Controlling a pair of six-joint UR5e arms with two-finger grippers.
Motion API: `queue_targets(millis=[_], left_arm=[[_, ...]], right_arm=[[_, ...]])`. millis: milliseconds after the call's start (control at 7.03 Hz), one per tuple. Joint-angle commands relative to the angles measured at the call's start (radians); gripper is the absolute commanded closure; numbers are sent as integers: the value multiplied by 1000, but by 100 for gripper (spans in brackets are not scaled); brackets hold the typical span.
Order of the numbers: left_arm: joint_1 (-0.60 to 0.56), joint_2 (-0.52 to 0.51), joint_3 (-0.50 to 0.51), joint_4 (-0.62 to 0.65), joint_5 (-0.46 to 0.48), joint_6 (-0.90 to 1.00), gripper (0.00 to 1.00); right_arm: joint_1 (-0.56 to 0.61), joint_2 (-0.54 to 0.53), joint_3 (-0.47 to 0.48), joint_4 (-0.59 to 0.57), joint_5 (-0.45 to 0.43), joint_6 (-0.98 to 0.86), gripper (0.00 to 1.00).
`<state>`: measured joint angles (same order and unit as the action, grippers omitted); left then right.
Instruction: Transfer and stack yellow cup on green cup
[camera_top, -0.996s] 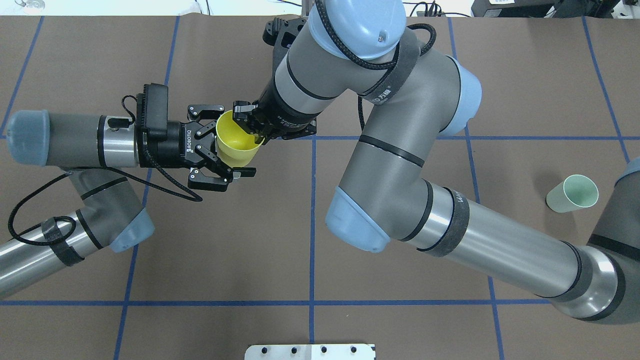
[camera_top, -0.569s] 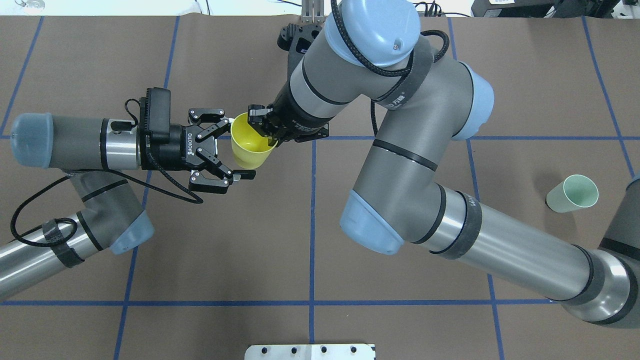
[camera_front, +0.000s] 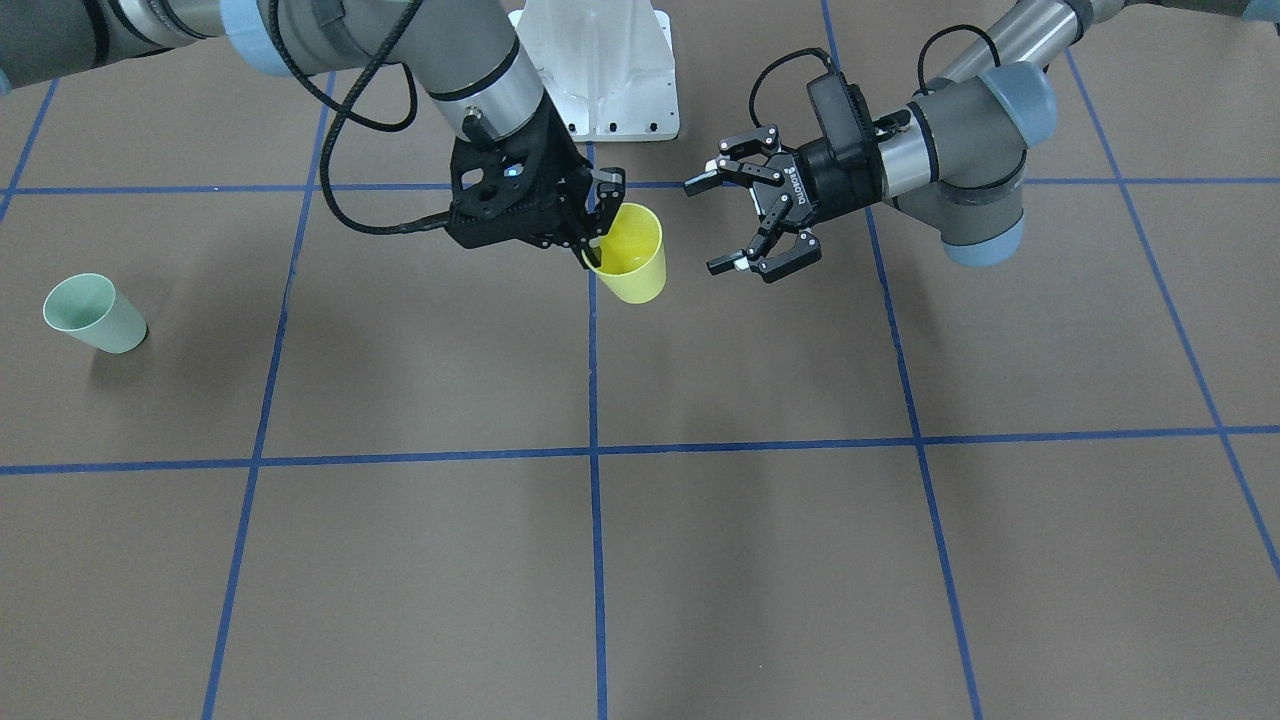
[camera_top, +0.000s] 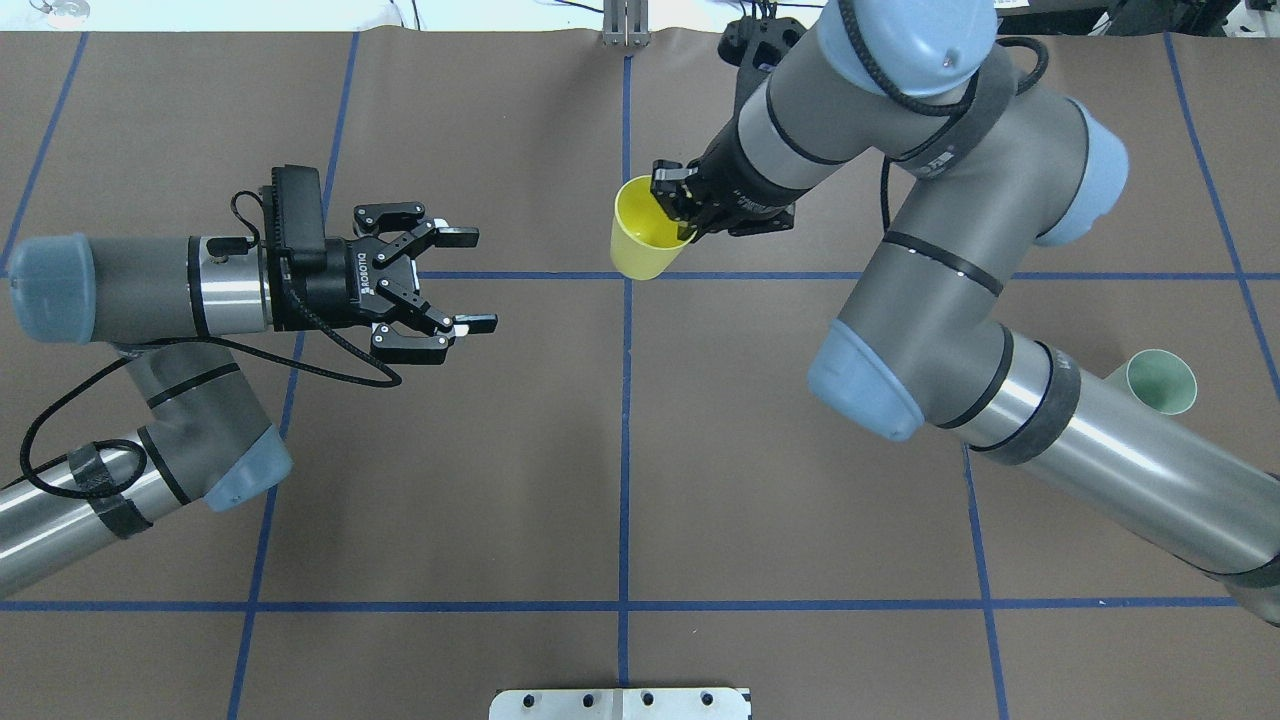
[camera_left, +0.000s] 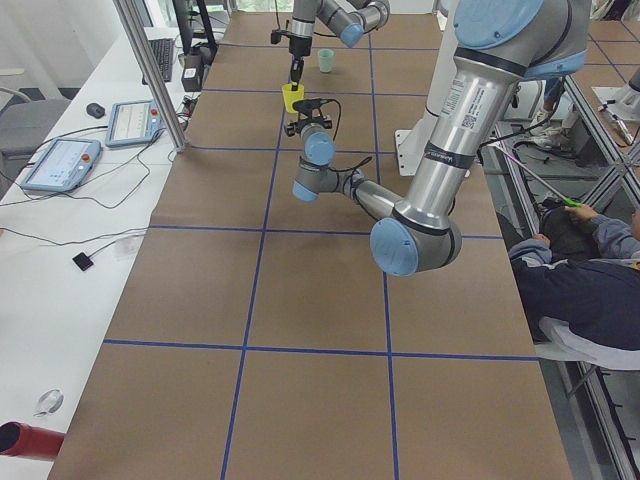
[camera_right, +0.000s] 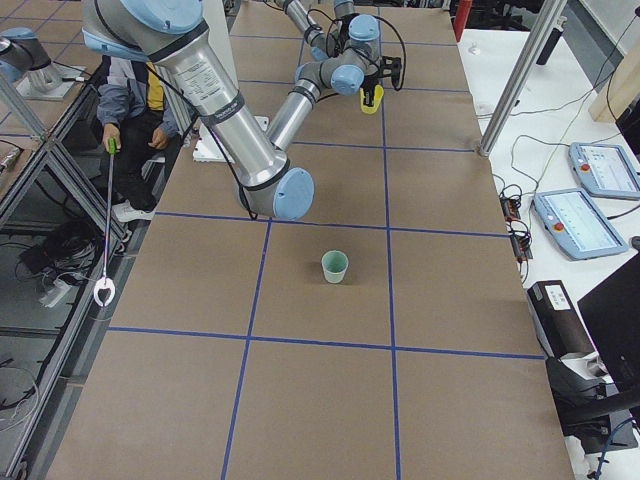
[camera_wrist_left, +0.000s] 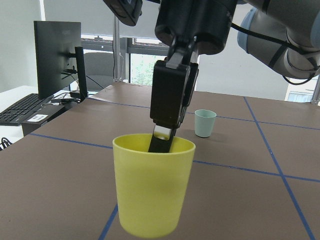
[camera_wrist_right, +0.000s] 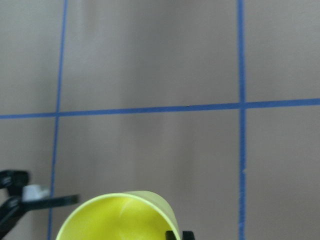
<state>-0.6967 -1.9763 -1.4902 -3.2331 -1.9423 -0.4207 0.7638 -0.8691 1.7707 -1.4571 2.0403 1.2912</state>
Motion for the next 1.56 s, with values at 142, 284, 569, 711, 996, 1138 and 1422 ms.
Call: queue_targets(millis=[142, 284, 569, 711, 996, 1138, 1422], left_arm=[[-90, 146, -4, 140, 124, -44, 0], [-143, 195, -7, 244, 120, -43, 0], [-217, 311, -15, 485, 115, -35, 0], [-301, 342, -9, 598, 36, -29, 1], [-564, 379, -2, 754, -238, -23, 0], [-639, 381, -4, 859, -274, 137, 0], [-833, 376, -8, 1131, -256, 508, 0]], right_arm=[[138, -91, -2, -23, 4, -126, 100], [162, -108, -2, -22, 11, -169, 100], [186, -140, 3, -22, 24, -213, 100], [196, -157, 3, -19, 27, -236, 100], [276, -236, 16, -17, 111, -378, 100], [317, -311, 38, -14, 129, -483, 100], [403, -417, 44, -6, 199, -663, 100]])
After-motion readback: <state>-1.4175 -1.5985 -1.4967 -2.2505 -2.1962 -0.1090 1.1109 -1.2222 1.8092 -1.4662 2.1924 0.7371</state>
